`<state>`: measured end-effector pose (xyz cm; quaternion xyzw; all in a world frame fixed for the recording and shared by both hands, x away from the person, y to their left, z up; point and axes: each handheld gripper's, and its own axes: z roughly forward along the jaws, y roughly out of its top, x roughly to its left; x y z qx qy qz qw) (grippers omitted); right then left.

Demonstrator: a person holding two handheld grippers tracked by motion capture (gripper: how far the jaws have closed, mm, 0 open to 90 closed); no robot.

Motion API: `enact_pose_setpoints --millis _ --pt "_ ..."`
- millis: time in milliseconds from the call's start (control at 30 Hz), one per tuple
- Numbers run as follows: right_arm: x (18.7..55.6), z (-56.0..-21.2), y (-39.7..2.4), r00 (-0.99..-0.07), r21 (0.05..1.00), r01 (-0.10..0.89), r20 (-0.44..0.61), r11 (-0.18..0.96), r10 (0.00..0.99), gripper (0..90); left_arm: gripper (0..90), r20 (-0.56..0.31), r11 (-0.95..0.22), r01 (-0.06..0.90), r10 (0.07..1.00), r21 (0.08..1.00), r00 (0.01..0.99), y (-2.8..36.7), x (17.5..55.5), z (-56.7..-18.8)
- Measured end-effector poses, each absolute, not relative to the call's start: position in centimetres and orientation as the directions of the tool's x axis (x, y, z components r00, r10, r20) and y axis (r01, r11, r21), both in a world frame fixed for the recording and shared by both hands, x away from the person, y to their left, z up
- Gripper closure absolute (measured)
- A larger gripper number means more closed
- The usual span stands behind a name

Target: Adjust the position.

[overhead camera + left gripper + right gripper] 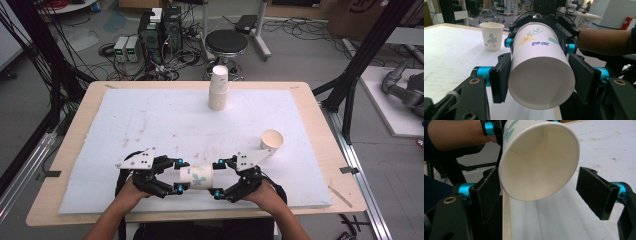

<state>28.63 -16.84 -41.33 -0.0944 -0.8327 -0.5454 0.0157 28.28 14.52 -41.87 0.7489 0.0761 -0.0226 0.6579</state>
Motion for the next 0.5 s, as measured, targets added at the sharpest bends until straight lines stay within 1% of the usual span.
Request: enact_pose_setpoints --millis 233,267,300,400,500 --pt "28.80 -41.60 -16.66 -0.979 0.911 0.195 0.161 0.364 0.122 21.0 37.4 -0.144 -0.105 0.153 0.083 0.983 0.986 14.57 28.32 -42.05" --pt "28.85 -41.64 -16.72 -0.977 0.911 0.205 0.171 0.358 0.123 21.7 37.4 -0.146 -0.101 0.154 0.083 0.983 0.986 14.64 28.36 -42.06" --pt "28.90 -41.70 -16.78 -0.975 0.913 0.215 0.183 0.347 0.123 25.2 37.3 -0.150 -0.094 0.157 0.083 0.983 0.985 14.70 28.37 -42.07" --pt "29.05 -41.81 -16.91 -0.973 0.923 0.228 0.202 0.310 0.114 26.2 37.3 -0.153 -0.080 0.160 0.088 0.984 0.984 14.78 28.37 -42.09" --pt "29.05 -41.81 -16.87 -0.972 0.924 0.232 0.207 0.304 0.113 27.6 37.3 -0.156 -0.074 0.162 0.085 0.984 0.984 14.83 28.37 -42.15"
